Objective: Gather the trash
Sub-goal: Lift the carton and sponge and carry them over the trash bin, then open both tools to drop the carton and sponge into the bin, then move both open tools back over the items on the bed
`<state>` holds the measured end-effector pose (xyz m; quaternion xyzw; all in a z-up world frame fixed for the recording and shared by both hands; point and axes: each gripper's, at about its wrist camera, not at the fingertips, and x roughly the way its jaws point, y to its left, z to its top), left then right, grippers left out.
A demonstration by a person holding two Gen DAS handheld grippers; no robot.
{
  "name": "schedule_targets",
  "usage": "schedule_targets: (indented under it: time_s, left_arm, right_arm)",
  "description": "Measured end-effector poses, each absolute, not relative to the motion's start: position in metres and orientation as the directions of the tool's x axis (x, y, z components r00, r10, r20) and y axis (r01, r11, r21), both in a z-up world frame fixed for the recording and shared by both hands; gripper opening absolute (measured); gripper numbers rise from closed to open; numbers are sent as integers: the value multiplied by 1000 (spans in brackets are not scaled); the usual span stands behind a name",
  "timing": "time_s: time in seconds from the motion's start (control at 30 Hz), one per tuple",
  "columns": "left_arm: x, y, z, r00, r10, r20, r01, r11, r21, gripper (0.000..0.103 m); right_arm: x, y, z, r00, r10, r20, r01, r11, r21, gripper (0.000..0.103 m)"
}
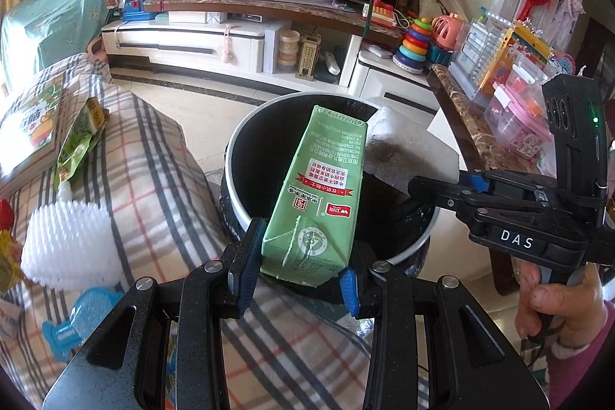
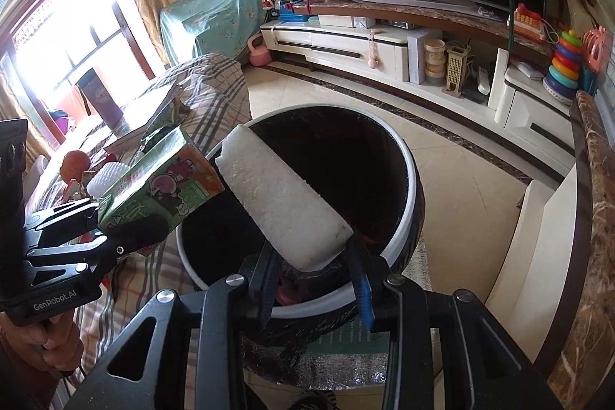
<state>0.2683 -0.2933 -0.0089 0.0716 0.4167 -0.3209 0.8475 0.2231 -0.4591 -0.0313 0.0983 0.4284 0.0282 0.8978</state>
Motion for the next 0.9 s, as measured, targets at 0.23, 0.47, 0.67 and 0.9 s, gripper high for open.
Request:
schedule_targets:
  time_s: [0.23,0.47,0.67,0.9]
  left_arm:
    - [275,-304,-12,442,-471,-763,608,783,-132,34]
    - [277,-309,-14,443,-462,-768,609,784,-120,34]
    - [279,-308,-13,449,-457,-768,595,794,-125,47]
    - [273,-298,-9,474,-462,-750,579,805,-131,60]
  right_arm:
    - [227,-462,-35,619,132,-774,39,979,198,34]
    - [233,-467,-32,619,126,-775,39,981,192,36]
    - [235,-474,-30,625,154,-765,51,970,237,47]
    - [225,-471,-28,644,174,-745,48,963,266,66]
